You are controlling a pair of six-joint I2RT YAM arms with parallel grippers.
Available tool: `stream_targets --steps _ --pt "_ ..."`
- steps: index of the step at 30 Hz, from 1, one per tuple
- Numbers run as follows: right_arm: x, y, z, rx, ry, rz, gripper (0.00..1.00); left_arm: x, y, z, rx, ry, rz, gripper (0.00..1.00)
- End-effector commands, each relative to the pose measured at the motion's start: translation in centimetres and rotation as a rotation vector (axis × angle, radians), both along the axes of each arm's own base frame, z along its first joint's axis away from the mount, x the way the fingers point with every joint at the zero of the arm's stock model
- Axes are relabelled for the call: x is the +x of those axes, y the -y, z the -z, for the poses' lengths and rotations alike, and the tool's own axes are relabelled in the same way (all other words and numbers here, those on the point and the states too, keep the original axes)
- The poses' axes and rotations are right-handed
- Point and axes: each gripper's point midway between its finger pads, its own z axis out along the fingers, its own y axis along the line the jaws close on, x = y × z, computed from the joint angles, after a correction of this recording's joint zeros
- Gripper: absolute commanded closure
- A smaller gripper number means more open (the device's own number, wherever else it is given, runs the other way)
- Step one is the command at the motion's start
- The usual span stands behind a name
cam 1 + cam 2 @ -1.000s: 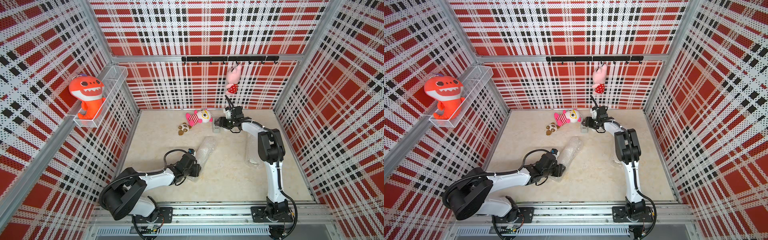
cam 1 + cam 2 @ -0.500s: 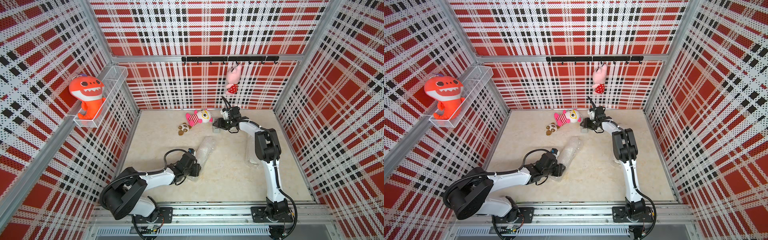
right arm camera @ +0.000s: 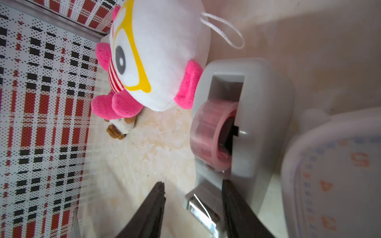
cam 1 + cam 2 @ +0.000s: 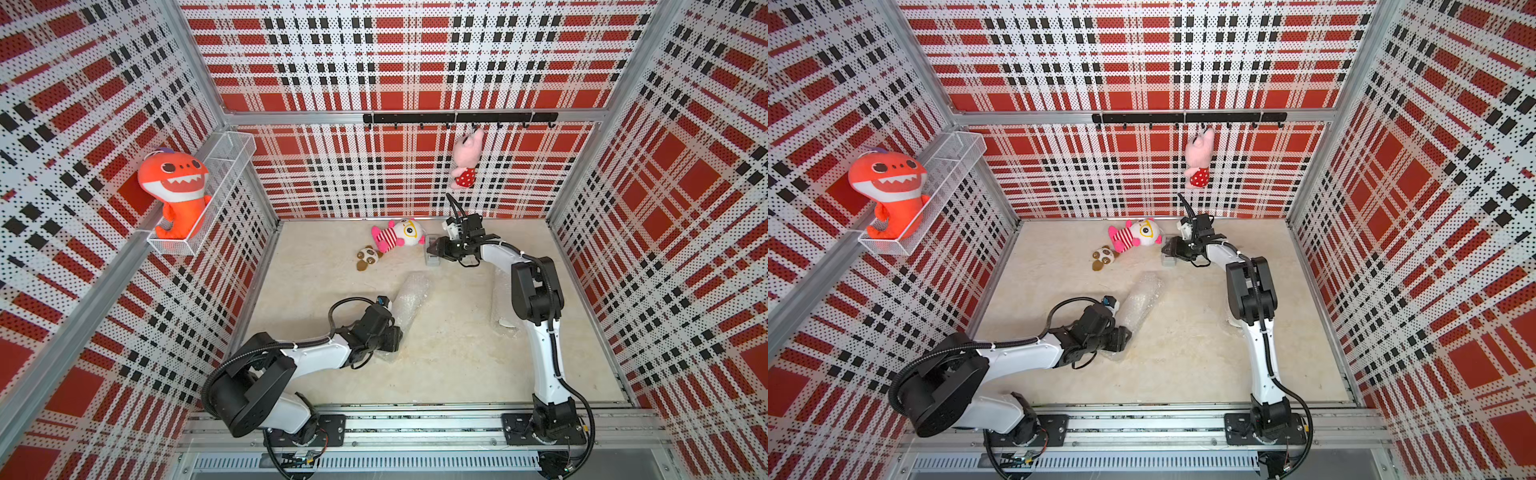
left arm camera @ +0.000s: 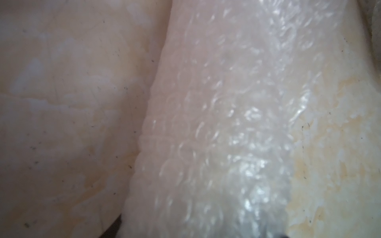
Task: Wrap vases in bubble wrap
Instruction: Tear off the tape using the Tape Cutter.
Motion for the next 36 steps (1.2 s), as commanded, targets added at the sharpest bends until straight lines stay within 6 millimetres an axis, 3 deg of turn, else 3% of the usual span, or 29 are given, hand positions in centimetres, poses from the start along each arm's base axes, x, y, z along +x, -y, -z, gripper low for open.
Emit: stream_targets --steps 1,8,18,29,36 --pt "-1.9 -0.9 3.6 0.009 -0.126 -0.041 0.52 -0.7 -0.9 1.6 0.041 -0.063 -0.01 0.42" --pt "-1.6 -1.4 2.1 0.089 -0.116 -0.048 0.54 -0.8 -1.0 1.7 0.041 -0.065 -0.01 0.43" --pt "-1.5 -1.5 4.2 0.066 -0.141 -0.031 0.56 -0.7 -1.0 1.8 0.039 -0.064 -0.008 0.44" --pt "-1.7 -1.5 -0.2 0.2 -0.098 -0.025 0.67 -0.7 -0.9 1.9 0.037 -0.068 -0.006 0.44" --pt "-1.4 -1.2 1.5 0.164 -0.104 -0.012 0.77 -0.8 -0.9 2.0 0.036 -0.07 -0.008 0.44"
